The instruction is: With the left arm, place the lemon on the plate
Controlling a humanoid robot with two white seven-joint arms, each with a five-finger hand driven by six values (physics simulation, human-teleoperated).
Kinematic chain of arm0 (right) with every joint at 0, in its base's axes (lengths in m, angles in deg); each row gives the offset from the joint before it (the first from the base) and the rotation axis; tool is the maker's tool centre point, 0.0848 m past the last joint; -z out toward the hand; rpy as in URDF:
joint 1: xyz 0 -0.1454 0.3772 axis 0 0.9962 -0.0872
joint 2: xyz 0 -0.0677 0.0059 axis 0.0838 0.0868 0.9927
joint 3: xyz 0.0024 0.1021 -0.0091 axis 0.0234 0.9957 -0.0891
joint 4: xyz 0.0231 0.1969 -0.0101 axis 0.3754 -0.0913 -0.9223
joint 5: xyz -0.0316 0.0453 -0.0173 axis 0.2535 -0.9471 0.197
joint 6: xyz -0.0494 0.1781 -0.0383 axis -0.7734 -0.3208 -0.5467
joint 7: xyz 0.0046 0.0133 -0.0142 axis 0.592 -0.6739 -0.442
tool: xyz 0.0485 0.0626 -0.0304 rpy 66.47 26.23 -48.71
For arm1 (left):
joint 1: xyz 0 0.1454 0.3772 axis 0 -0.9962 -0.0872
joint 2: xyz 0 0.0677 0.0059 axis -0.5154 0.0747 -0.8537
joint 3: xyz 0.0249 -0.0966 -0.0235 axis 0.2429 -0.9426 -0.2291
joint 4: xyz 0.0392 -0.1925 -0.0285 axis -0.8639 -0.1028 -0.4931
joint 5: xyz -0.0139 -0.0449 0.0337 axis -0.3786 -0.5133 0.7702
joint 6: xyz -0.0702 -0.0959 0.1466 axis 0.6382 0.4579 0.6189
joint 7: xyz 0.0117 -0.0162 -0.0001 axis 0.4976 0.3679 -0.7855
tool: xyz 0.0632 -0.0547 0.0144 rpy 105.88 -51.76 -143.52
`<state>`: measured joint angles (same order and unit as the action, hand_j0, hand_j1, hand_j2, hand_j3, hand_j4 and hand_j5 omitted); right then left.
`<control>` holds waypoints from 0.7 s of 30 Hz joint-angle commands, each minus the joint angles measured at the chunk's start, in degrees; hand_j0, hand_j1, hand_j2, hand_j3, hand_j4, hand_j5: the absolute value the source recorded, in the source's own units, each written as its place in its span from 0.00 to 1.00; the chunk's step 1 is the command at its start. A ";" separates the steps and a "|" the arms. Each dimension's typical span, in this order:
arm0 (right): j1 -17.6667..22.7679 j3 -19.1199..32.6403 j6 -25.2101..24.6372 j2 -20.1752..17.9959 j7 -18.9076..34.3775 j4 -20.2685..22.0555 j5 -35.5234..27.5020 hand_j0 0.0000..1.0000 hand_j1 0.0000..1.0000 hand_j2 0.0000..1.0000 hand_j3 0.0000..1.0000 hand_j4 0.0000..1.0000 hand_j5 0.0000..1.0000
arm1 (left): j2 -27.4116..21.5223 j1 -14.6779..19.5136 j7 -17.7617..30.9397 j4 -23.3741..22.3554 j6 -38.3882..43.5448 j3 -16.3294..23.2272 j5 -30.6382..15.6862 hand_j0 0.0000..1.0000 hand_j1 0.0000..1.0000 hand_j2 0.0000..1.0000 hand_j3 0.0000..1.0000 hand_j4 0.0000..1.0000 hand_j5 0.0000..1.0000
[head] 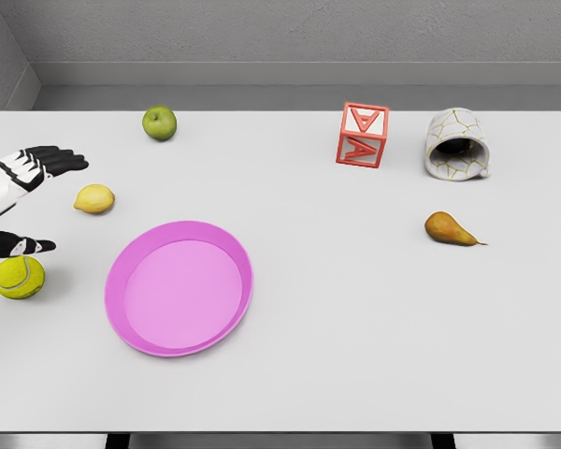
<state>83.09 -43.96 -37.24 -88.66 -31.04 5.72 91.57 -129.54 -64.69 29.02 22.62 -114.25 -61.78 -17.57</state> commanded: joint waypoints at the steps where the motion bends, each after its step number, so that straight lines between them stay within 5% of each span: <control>1: 0.00 0.60 0.10 0.01 0.11 -0.01 -0.08 1.00 1.00 1.00 1.00 1.00 1.00 | -0.06 0.00 0.07 0.01 0.06 -0.01 -0.41 1.00 1.00 1.00 1.00 1.00 1.00; 4: 0.00 -0.19 -0.08 0.01 0.11 -0.01 -0.08 1.00 1.00 1.00 1.00 1.00 1.00 | -0.06 -0.35 0.25 -0.08 0.06 -0.54 0.46 1.00 1.00 1.00 1.00 1.00 1.00; 8: 0.00 -0.10 -0.08 0.01 0.11 -0.01 0.00 1.00 1.00 1.00 1.00 1.00 1.00 | -0.85 0.79 0.25 -3.77 0.06 -1.86 8.55 1.00 1.00 1.00 1.00 1.00 1.00; 11: 0.00 -0.19 -0.08 0.01 0.11 -0.01 0.00 1.00 1.00 1.00 1.00 1.00 1.00 | -1.56 2.72 0.25 -6.32 0.06 -1.77 15.58 1.00 1.00 1.00 1.00 1.00 1.00; 15: 0.00 -0.19 -0.08 0.01 0.11 -0.01 -0.08 1.00 1.00 1.00 1.00 1.00 1.00 | -0.06 6.85 4.55 -6.23 0.06 0.60 18.57 1.00 1.00 1.00 1.00 1.00 1.00; 17: 0.00 -0.19 -0.08 0.01 0.11 -0.01 -0.08 1.00 1.00 1.00 1.00 1.00 1.00 | 0.38 9.22 10.88 -6.23 0.06 5.25 19.10 1.00 1.00 1.00 1.00 1.00 1.00; 20: 0.00 -0.19 -0.08 0.01 0.11 -0.01 -0.08 1.00 1.00 1.00 1.00 1.00 1.00 | 4.33 23.28 14.58 -6.93 0.06 24.58 24.99 1.00 1.00 1.00 1.00 1.00 1.00; 21: 0.00 -0.19 -0.08 0.01 0.11 -0.01 0.00 1.00 1.00 1.00 1.00 1.00 1.00 | 5.12 24.26 14.66 -7.64 0.06 25.91 24.99 1.00 1.00 1.00 1.00 1.00 1.00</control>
<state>83.09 -44.15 -37.32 -88.66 -30.94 5.72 91.56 -126.44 -40.08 41.49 15.51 -114.23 -43.97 5.33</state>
